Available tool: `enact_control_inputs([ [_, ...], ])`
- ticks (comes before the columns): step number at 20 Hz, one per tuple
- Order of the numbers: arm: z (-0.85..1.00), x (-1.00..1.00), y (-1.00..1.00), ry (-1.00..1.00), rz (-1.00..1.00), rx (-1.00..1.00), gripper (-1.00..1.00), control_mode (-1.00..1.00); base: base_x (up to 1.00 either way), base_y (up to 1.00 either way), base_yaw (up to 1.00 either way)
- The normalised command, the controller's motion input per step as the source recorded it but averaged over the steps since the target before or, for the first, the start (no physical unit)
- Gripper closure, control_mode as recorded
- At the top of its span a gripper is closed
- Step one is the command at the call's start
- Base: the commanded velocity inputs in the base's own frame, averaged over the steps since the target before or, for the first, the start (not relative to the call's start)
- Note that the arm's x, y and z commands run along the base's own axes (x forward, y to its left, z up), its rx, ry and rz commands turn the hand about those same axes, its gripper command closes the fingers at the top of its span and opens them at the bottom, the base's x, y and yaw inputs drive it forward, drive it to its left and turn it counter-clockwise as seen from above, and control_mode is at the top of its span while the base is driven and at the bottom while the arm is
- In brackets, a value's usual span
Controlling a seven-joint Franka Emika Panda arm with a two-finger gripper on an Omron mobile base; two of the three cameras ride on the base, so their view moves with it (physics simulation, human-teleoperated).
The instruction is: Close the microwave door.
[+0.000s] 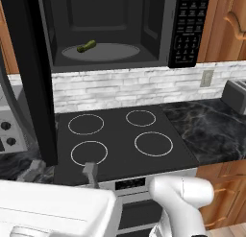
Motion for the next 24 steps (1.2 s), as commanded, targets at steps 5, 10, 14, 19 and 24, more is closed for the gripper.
enact_control_inputs([
  [5,-0.29,0.87,0.38,0.01,0.00,0.00,-1.00,-1.00,0.00,0.00,0.00],
  [10,-0.44,1.00,0.17,0.05,0.00,0.00,-1.00,-1.00,0.00,0.00,0.00],
  [14,-0.33,1.00,0.19,0.07,0.00,-0.05,-1.00,-1.00,0.00,0.00,0.00],
  [19,-0.21,0.97,0.23,0.10,0.00,-0.08,-1.00,-1.00,0.00,0.00,0.00],
  [24,-0.04,0.45,-0.31,0.09,-0.02,-0.03,-1.00,-1.00,0.00,0.00,0.00],
])
